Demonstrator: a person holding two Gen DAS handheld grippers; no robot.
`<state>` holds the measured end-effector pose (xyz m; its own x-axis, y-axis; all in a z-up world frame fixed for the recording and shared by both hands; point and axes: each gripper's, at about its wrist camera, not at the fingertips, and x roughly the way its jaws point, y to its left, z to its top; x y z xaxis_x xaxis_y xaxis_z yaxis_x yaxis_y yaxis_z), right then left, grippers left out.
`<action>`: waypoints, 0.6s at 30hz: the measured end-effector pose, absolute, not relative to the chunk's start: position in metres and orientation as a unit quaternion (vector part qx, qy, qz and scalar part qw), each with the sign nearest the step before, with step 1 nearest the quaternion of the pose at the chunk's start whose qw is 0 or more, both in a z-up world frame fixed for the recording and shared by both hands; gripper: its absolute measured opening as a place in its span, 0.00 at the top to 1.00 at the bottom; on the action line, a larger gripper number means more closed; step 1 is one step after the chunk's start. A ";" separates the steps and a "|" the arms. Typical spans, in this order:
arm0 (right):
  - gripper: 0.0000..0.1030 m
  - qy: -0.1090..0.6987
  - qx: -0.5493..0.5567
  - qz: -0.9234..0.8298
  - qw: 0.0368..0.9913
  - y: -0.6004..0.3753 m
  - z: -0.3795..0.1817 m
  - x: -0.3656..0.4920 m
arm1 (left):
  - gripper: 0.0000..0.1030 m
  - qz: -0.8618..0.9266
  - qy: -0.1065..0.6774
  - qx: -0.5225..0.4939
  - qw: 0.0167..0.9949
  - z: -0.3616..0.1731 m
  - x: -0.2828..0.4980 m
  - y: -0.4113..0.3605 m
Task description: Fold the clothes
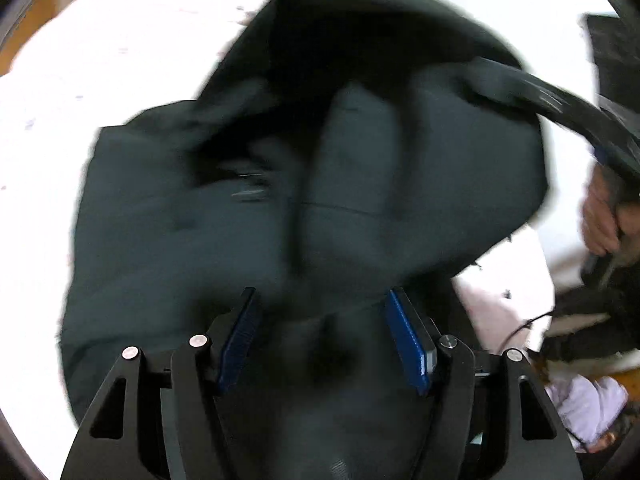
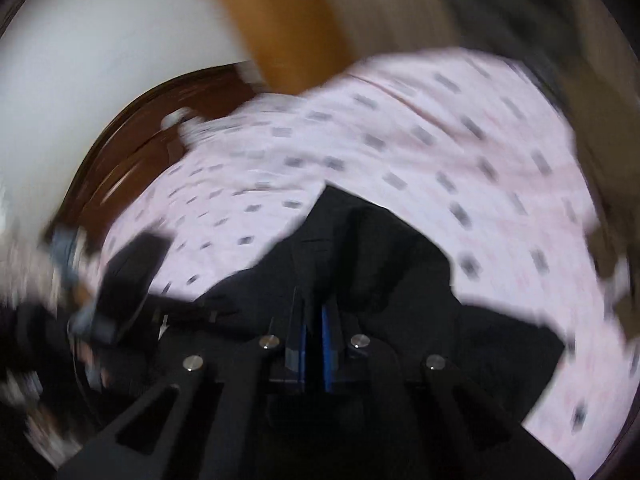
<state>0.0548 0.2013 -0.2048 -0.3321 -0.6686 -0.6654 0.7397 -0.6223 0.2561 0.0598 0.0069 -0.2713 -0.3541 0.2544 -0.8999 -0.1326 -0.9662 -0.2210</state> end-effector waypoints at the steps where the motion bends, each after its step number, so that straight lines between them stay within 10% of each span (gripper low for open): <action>1: 0.94 0.085 0.365 -0.808 0.456 0.177 -0.197 0.071 | 0.42 0.825 -0.052 -0.554 0.096 -0.266 0.069 -0.010; 14: 0.53 0.289 0.410 -0.700 0.509 0.045 -0.310 0.208 | 0.42 0.846 -0.053 -0.530 -0.008 -0.246 0.116 -0.103; 18: 0.54 0.181 0.398 -0.766 0.470 0.099 -0.272 0.201 | 0.42 0.850 -0.017 -0.521 0.069 -0.249 0.093 -0.062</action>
<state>0.2007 0.0986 -0.2719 -0.2402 -0.5773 -0.7804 0.8650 -0.4921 0.0979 0.0931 -0.0624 -0.2490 -0.4469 0.1345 -0.8844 -0.0996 -0.9900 -0.1002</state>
